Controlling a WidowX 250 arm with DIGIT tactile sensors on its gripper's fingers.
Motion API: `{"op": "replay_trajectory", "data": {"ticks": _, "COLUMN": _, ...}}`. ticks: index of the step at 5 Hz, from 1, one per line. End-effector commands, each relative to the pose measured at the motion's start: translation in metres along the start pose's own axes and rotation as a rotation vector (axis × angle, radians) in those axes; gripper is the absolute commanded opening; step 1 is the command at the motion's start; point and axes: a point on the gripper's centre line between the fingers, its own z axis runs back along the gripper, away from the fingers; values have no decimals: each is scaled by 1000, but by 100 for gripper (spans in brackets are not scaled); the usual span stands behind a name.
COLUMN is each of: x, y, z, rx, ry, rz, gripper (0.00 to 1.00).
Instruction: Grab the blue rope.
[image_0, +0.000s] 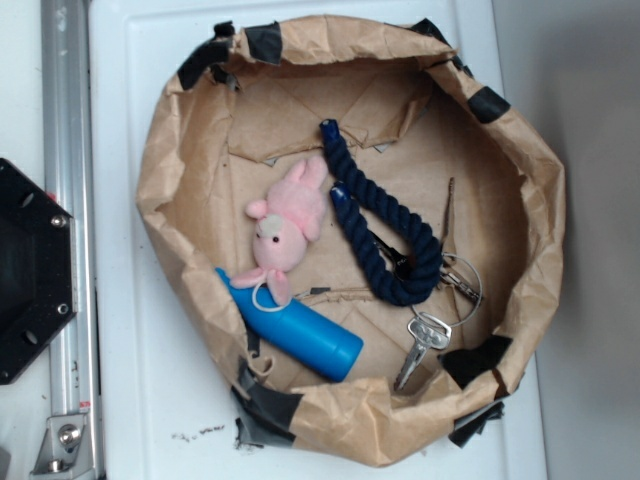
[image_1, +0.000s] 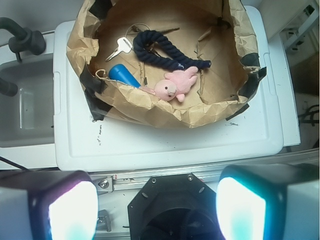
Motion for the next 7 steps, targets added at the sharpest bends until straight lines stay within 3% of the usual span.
{"op": "replay_trajectory", "data": {"ticks": 1, "x": 0, "y": 0, "z": 0, "rx": 0, "ry": 0, "rz": 0, "gripper": 100}}
{"op": "replay_trajectory", "data": {"ticks": 3, "x": 88, "y": 24, "z": -83, "rx": 11, "ry": -98, "rz": -329, "gripper": 100}}
{"op": "replay_trajectory", "data": {"ticks": 4, "x": 114, "y": 39, "z": -127, "rx": -8, "ry": -101, "rz": -395, "gripper": 100}}
{"op": "replay_trajectory", "data": {"ticks": 5, "x": 127, "y": 39, "z": -159, "rx": -16, "ry": -122, "rz": -471, "gripper": 100}}
{"op": "replay_trajectory", "data": {"ticks": 7, "x": 127, "y": 39, "z": -159, "rx": -16, "ry": -122, "rz": -471, "gripper": 100}}
